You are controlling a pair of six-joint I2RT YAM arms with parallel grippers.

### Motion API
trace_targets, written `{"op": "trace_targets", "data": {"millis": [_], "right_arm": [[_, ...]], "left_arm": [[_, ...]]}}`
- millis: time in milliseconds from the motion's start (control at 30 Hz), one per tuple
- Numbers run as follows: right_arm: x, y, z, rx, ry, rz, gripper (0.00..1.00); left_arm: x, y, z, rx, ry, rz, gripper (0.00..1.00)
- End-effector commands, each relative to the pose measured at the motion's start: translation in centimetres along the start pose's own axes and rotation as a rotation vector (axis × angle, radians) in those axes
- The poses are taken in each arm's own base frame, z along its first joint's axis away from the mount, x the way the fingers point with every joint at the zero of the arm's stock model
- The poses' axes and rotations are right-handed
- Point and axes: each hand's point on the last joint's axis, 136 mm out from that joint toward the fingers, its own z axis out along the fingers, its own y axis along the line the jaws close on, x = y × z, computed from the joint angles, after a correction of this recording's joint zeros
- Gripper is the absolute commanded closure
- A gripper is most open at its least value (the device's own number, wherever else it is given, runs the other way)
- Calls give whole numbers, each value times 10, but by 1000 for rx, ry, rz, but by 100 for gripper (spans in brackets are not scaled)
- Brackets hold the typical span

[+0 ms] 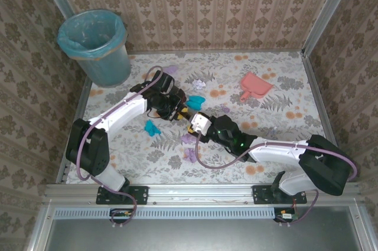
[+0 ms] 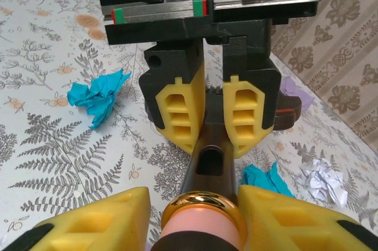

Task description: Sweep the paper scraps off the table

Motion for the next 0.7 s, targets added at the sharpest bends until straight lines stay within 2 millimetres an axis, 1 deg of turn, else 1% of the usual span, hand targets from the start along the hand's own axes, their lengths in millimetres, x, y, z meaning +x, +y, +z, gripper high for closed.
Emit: {"op": "trace_targets", "data": {"millis": [0,133,200,233,333,467,500,600,667], "right_arm": [[-18,-8,3,33,-46,16,60],[-18,-8,3,35,-46,23,66],[-17,-9,3,36,-44,26,67],[-17,-9,3,38,-44,25,69],[-17,-11,3,48,-35,31,81],[-24,-17,-3,66,-46,58,98],[-26,-19,-5,69,-44,66,100],[-34,-27,-11,87,-34,113,100],[-38,-32,-16,97,-6,160,100]], "left_arm": [[6,-14,-7,42,-6,21,100],[8,-14,-4,39,2,21,100],[8,-15,-4,38,2,23,100],[8,-15,-4,37,1,25,100],[8,-18,-5,42,-2,37,99],[6,-25,-16,51,-39,83,72],[5,-28,-20,59,-53,94,65],[3,-37,-37,98,-106,142,36],[4,-46,-50,125,-143,194,13]]}}
